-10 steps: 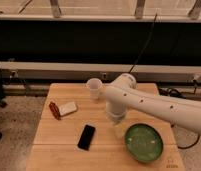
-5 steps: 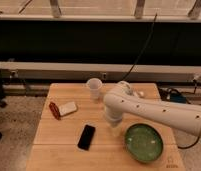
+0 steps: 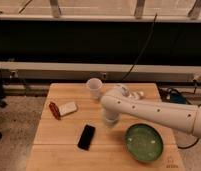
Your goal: Push the eraser across the table
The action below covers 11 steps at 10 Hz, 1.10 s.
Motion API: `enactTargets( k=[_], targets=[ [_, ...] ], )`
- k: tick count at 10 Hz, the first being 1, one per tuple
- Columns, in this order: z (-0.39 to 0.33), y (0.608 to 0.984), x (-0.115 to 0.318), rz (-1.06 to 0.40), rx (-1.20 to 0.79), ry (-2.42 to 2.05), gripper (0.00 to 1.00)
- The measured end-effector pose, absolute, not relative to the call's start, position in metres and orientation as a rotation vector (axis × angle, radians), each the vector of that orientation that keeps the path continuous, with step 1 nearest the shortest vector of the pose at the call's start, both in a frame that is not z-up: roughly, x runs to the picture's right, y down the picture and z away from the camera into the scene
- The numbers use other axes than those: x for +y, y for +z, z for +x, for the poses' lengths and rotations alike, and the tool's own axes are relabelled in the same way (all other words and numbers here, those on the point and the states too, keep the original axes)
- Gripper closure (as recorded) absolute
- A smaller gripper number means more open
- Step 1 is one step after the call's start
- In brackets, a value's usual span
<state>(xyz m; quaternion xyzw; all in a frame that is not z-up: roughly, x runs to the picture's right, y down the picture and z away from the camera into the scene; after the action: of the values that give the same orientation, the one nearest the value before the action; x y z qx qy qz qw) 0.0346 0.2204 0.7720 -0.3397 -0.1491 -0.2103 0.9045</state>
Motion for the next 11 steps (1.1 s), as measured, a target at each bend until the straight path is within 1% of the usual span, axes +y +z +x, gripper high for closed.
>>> enactTargets(
  k=[4, 11],
  targets=[
    [0.011, 0.784, 0.238, -0.727, -0.350, -0.467, 1.00],
    [-0.016, 0.786, 0.256, -0.753, -0.398, -0.537, 1.00]
  ],
)
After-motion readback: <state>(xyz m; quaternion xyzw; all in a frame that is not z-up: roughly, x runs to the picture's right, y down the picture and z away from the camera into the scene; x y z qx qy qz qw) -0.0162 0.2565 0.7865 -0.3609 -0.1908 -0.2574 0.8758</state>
